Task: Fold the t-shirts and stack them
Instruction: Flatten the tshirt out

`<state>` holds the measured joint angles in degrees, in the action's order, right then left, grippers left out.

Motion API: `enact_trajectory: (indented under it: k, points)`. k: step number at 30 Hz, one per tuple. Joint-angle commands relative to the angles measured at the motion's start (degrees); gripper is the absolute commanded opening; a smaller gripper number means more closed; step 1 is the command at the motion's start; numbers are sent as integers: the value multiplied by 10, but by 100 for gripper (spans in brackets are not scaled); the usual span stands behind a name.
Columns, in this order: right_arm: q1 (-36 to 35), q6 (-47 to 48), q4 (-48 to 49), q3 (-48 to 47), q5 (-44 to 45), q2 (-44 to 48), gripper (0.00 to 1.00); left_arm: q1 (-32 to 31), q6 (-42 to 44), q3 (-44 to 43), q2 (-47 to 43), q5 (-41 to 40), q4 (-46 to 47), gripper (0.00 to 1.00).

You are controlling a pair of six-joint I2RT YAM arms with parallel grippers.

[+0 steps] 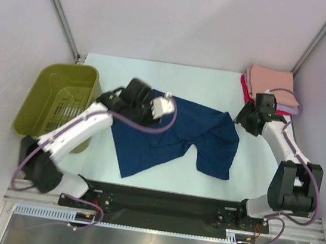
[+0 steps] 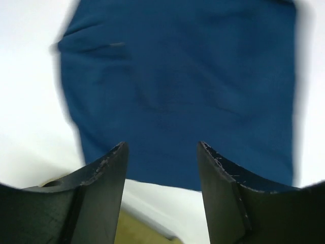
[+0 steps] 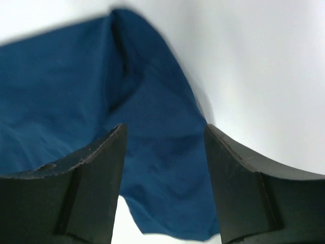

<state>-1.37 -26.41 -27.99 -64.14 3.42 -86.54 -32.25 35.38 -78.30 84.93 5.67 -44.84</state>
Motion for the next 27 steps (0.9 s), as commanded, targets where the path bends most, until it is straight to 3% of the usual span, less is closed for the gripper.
enact_trajectory:
  k: [1,6,8,17,20,21,23,24,25,26,27]
  points:
    - [-1,24,-54,58,-26,55,66,-33,22,117,-77,24,-27,62]
    - [-2,-9,-53,133,-57,94,67,-90,8,276,-140,-9,-39,66]
    - [-5,-21,-36,167,-57,94,67,-111,-7,321,-157,-18,-31,73]
    - [-15,-36,23,219,-69,56,67,-176,-17,413,-109,-5,38,77]
    - [-16,-36,38,229,-67,43,63,-181,-11,425,-100,6,53,78]
    - [-16,-37,44,236,-71,39,56,-181,-5,428,-95,-6,56,78]
    - [-16,-36,55,236,-81,30,40,-181,-5,430,-87,-18,67,70]
    - [-16,-36,54,235,-83,28,24,-180,-5,429,-81,-24,69,61]
    - [-14,-34,47,228,-83,29,16,-180,-7,429,-79,-35,74,33]
    - [-14,-29,43,224,-82,33,10,-179,-8,430,-79,-41,74,21]
    - [-11,-26,24,219,-77,47,0,-176,-6,430,-85,-50,75,0]
